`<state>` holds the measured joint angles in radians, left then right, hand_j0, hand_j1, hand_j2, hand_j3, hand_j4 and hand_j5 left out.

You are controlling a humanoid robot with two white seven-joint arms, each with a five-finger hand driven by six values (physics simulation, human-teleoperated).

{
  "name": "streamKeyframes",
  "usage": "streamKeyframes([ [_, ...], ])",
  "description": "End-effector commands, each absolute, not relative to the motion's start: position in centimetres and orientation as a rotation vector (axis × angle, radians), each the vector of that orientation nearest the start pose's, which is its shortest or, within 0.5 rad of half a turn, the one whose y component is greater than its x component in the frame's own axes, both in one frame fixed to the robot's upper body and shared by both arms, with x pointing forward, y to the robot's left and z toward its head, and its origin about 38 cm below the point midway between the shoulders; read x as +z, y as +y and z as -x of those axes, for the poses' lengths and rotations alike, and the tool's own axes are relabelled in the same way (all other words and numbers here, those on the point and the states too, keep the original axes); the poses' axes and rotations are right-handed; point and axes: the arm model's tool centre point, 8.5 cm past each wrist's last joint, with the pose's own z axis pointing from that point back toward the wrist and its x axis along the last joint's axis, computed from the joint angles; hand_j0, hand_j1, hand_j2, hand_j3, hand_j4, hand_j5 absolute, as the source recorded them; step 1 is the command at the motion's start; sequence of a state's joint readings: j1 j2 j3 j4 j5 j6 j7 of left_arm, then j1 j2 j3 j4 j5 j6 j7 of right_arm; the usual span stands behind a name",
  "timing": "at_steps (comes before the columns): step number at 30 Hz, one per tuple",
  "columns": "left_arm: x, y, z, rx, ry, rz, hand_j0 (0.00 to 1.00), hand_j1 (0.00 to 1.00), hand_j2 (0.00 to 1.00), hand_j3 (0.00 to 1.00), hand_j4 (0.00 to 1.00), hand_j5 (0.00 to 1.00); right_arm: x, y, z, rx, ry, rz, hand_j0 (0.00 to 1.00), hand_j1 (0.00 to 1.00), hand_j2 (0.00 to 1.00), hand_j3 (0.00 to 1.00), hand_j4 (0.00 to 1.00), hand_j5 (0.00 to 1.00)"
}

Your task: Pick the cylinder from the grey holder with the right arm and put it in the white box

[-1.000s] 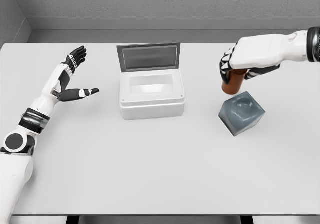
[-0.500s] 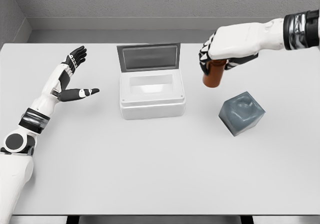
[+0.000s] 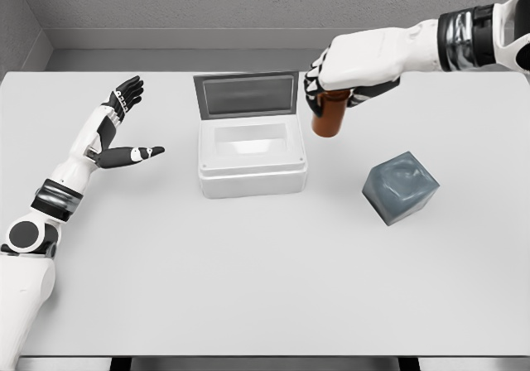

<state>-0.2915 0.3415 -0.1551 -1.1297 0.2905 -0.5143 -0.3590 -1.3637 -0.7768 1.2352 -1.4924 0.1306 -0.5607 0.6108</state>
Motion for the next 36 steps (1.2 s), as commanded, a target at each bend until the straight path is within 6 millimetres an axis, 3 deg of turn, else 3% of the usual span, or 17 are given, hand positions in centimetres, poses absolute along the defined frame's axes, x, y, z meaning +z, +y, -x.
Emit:
streamKeyframes([
  [1,9.6,31.6,-43.0,-0.498,-1.847,0.132,1.00,1.00,1.00,1.00,1.00,1.00,34.7,-18.4,-46.0,-2.922,1.659,-0.403,0.45,0.45,0.45,0.45,0.45,0.45],
  [15,9.6,31.6,-43.0,-0.497,-1.849,0.134,1.00,1.00,1.00,1.00,1.00,1.00,33.8,-13.7,-48.1,-2.918,1.633,-0.347,0.45,0.45,0.45,0.45,0.45,0.45],
  [22,9.6,31.6,-43.0,-0.498,-1.850,0.134,1.00,1.00,1.00,1.00,1.00,1.00,32.0,-12.8,-49.4,-2.980,1.554,-0.353,0.45,0.45,0.45,0.45,0.45,0.45],
  [36,9.6,31.5,-43.0,-0.500,-1.851,0.135,1.00,1.00,1.00,1.00,1.00,1.00,30.7,-10.3,-50.5,-3.011,1.441,-0.379,0.44,0.44,0.44,0.44,0.44,0.44],
])
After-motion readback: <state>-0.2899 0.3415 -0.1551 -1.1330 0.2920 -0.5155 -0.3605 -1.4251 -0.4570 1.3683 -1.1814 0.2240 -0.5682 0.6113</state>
